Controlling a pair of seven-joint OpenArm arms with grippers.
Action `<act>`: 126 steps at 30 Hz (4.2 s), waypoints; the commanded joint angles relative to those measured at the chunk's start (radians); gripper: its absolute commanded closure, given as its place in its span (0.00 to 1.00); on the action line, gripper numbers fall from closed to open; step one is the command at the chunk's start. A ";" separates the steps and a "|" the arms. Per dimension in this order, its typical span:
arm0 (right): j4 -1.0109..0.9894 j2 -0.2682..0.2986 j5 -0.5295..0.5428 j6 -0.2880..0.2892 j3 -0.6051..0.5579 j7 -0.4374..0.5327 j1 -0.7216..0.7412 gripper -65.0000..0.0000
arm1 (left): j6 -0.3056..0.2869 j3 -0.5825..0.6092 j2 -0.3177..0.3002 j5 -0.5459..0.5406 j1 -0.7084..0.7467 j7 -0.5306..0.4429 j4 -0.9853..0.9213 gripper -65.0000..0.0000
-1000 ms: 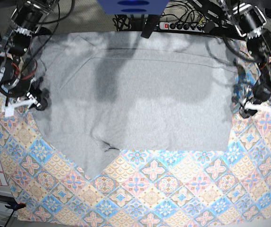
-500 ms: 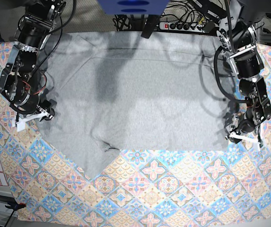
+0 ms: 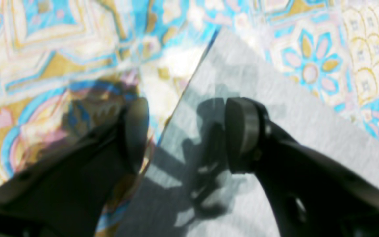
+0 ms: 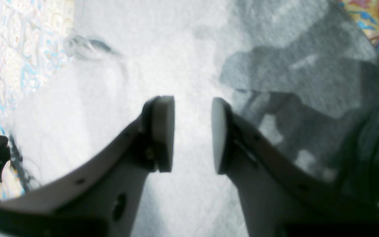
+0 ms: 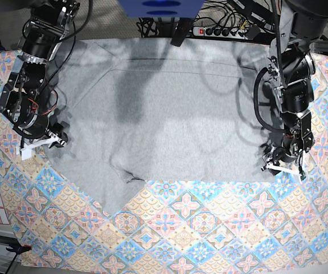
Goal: Fold the T-shirt properly
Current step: 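Move both grippers down the shirt sides and grasp the hem edges, then lift the hem with both grippers and fold it toward the collar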
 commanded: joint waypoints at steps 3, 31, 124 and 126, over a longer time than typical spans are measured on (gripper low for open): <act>0.018 0.016 0.015 0.005 0.002 0.015 0.015 0.71 | -0.003 -0.001 0.023 0.035 -0.017 -0.005 0.001 0.42; -0.246 0.087 0.007 0.005 -0.033 0.052 0.218 0.58 | -0.006 0.119 0.073 0.044 0.198 -0.003 0.351 1.00; 0.076 0.211 -0.062 0.337 -0.079 0.360 -0.307 1.00 | -0.008 -0.059 0.007 -0.255 0.951 0.026 1.170 1.00; 0.086 0.211 -0.064 0.337 -0.079 0.360 -0.321 1.00 | -0.008 -0.059 0.007 -0.258 0.969 0.026 1.172 1.00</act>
